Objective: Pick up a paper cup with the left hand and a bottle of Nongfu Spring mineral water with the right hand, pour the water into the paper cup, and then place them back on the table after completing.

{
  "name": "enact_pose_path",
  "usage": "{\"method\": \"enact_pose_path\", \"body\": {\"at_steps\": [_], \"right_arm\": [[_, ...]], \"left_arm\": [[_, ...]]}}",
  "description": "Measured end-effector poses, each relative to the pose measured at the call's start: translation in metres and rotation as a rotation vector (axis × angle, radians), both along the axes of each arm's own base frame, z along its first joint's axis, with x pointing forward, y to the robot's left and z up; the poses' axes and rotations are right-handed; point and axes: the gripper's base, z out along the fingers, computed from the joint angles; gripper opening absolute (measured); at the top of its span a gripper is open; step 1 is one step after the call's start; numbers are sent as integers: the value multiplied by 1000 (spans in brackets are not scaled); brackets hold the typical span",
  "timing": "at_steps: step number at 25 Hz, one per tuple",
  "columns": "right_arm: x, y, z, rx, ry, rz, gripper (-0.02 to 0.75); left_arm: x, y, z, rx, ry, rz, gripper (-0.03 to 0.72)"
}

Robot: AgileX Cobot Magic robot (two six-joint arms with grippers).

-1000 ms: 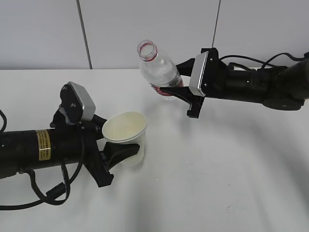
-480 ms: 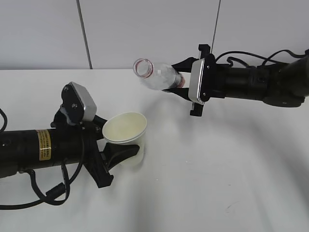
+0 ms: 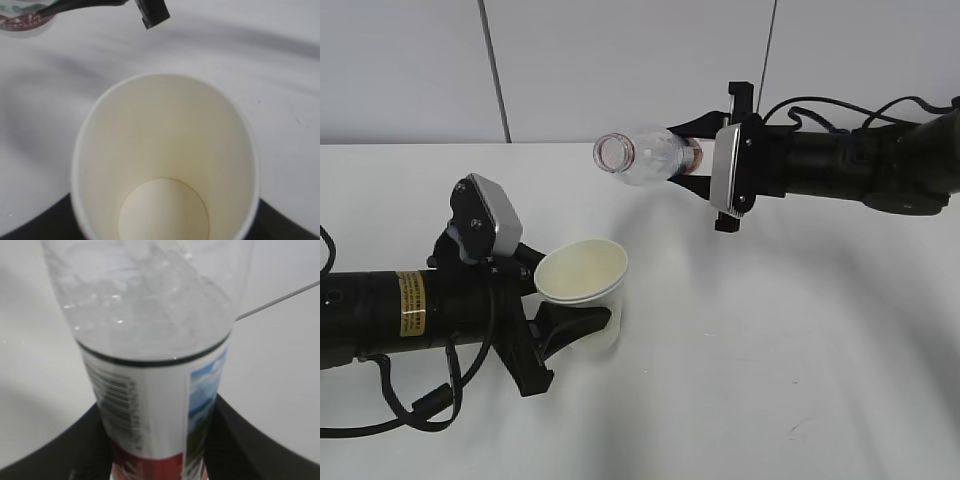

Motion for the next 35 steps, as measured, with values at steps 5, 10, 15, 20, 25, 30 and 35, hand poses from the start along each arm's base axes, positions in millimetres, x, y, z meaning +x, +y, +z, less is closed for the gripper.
{"method": "enact_pose_path", "body": {"at_steps": [5, 10, 15, 20, 25, 30, 35], "right_arm": [[7, 1, 11, 3, -45, 1, 354], [11, 2, 18, -9, -92, 7, 354], [11, 2, 18, -46, -141, 19, 354], [10, 2, 18, -66, -179, 35, 354], [9, 3, 19, -68, -204, 52, 353], [9, 4, 20, -78, -243, 70, 353], [8, 4, 20, -89, -263, 76, 353]], "left_arm": [[-2, -1, -1, 14, -5, -35, 386], [-3, -1, -1, 14, -7, -41, 386], [-2, -1, 0, 4, -3, -25, 386], [0, 0, 0, -6, 0, -4, 386], [-1, -1, 0, -1, -2, -16, 386], [-2, -1, 0, 1, 4, -21, 386], [-4, -11, 0, 18, 16, -43, 386]]}}
